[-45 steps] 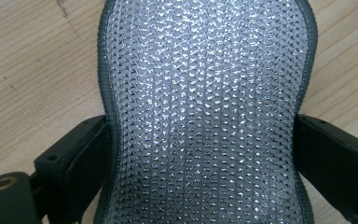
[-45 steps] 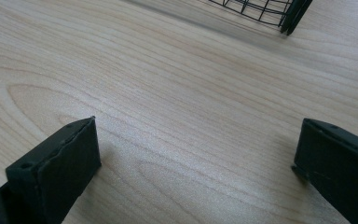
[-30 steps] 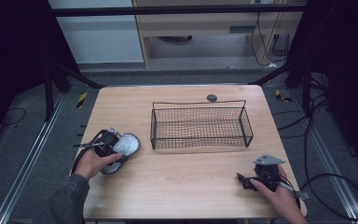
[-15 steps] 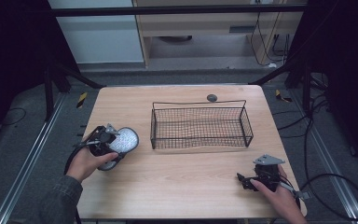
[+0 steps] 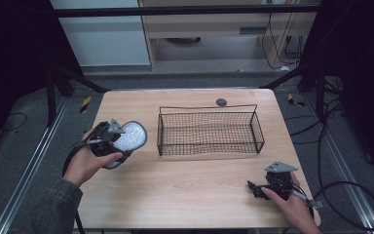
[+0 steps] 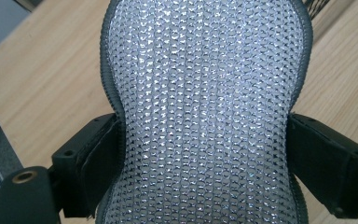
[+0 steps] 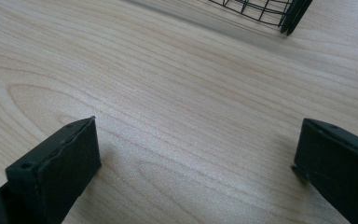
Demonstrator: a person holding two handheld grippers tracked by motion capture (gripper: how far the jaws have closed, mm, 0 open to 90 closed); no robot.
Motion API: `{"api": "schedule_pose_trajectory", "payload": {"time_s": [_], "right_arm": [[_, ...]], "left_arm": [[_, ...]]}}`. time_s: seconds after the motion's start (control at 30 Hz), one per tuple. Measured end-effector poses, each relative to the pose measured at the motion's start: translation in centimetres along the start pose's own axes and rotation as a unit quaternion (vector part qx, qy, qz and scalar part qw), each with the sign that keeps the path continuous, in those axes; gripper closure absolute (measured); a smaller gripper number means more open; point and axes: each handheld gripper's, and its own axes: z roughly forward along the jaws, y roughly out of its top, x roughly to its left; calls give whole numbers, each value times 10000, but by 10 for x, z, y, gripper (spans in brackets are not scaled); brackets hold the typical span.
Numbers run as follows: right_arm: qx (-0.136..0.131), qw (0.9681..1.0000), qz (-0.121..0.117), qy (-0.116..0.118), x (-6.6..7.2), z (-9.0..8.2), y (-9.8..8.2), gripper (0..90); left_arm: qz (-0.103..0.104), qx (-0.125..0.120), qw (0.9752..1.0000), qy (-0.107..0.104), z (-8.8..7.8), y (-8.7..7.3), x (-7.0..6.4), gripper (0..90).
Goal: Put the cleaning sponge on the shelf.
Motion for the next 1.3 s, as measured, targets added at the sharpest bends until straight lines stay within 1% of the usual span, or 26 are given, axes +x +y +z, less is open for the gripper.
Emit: {"api": "schedule_pose_trajectory", "payload": {"time_s": [0.03,0.1,0.13,0.2,0.23,0.3,0.33,0.37,0.43,0.47,0.57,0.63,0.77,0.83,0.87,0.9,0.93,0.97,1.03,1.07,1.1,1.2,1.3], "right_arm": [[1,10000,-1,0,0,0,0,3],[2,10000,-1,1,0,0,0,3],[2,10000,-4,1,0,0,0,3],[2,10000,-2,1,0,0,0,3],[9,10000,1,-2,0,0,0,3],[7,10000,0,-3,0,0,0,3],[3,10000,-3,1,0,0,0,3],[10,10000,-3,1,0,0,0,3],[9,10000,-8,4,0,0,0,3],[10,10000,-5,4,0,0,0,3],[12,10000,-14,-4,0,0,0,3],[9,10000,-3,1,0,0,0,3],[9,10000,-5,3,0,0,0,3],[10,10000,-16,-5,0,0,0,3],[11,10000,-15,-5,0,0,0,3],[11,10000,-16,-5,0,0,0,3],[11,10000,-15,-6,0,0,0,3],[10,10000,-14,-6,0,0,0,3],[10,10000,-15,-5,0,0,0,3],[10,10000,-16,-7,0,0,0,3],[10,10000,-16,-7,0,0,0,3],[7,10000,-12,-1,0,0,0,3],[13,10000,-14,-4,0,0,0,3]], "left_arm": [[0,0,10000,0,0,0,0,122],[120,-15,9999,39,-4,9,0,122],[173,-81,9998,67,-8,19,0,121],[273,-132,9995,75,-10,29,-1,121],[273,-132,9995,75,-10,29,-1,121],[386,-139,9991,117,-11,39,-2,121],[495,-142,9986,125,-10,49,-3,121],[495,-142,9986,125,-10,49,-3,121],[574,-151,9982,113,-9,58,-4,122],[634,-177,9978,116,-8,65,-5,122],[657,-222,9975,117,-8,69,-7,122],[699,-251,9972,96,-6,70,-12,122],[766,-229,9968,58,-6,74,-15,123],[851,-204,9962,49,-4,80,-17,123],[851,-204,9962,49,-4,80,-17,123],[910,-202,9956,27,0,85,-19,123],[910,-202,9956,27,0,85,-19,123],[972,-201,9951,14,2,91,-21,123],[990,-230,9948,13,3,93,-23,123],[1078,-223,9939,6,5,99,-26,123],[1078,-223,9939,6,5,99,-26,123],[1177,-198,9929,-1,10,107,-29,124],[1228,-159,9923,-7,13,113,-31,127]]}}
